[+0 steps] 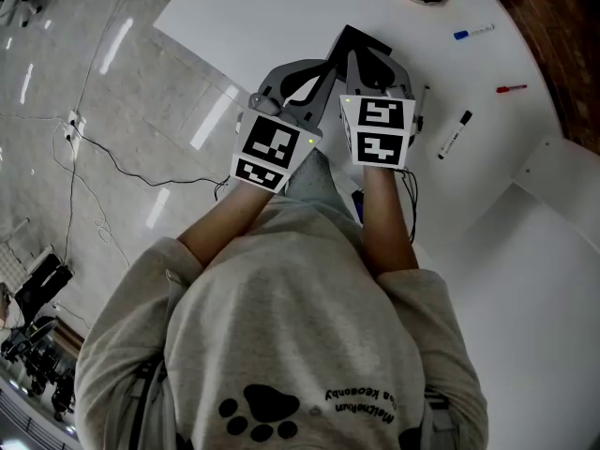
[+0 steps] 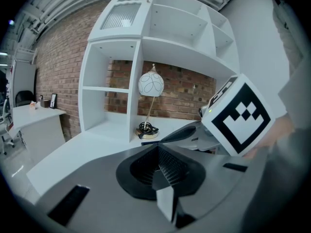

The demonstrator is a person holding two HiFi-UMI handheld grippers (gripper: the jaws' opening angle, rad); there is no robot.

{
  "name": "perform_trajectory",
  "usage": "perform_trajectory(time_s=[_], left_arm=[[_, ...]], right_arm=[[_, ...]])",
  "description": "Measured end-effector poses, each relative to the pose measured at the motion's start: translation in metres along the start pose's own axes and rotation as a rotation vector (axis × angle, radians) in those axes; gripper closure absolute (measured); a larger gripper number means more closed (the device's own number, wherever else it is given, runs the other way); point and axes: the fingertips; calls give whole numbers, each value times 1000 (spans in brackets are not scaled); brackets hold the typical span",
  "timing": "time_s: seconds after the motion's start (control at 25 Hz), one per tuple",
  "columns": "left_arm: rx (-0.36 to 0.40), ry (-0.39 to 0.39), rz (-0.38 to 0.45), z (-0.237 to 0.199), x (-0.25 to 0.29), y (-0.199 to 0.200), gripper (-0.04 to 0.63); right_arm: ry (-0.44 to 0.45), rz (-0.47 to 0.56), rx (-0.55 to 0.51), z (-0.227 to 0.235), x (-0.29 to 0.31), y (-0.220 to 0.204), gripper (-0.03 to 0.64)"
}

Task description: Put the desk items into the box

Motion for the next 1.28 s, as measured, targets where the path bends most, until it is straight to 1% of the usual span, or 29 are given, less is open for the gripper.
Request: perform_trajectory(time_s=[0.36,0.48,0.6,0.92,1.12,1.28], left_arm=[[16,-2,27,11,-5,14,591],[29,-3,44,17,-8,23,591],[26,-11,62,24,-10,33,591],[73,-24,112,40,-14,56,592],[85,-42,125,57,-12,61,591],[96,-73,129,73,-4,63,592]], right_arm=[[-136,213,14,18,-34,21,598],[-161,288,41,24,-51,32,600],[-178,339,46,28,-68,40,600],[-199,405,43,28,-105,49,600],[-225,414,33,37,-124,50,600],[-250,412,37,50,-134,41,600]])
Point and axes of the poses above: the fingertips, and each gripper's own axes: x forward along the fingers, z to its right, y out of its top, and after that the axes turned 5 degrees about -x, right-handed
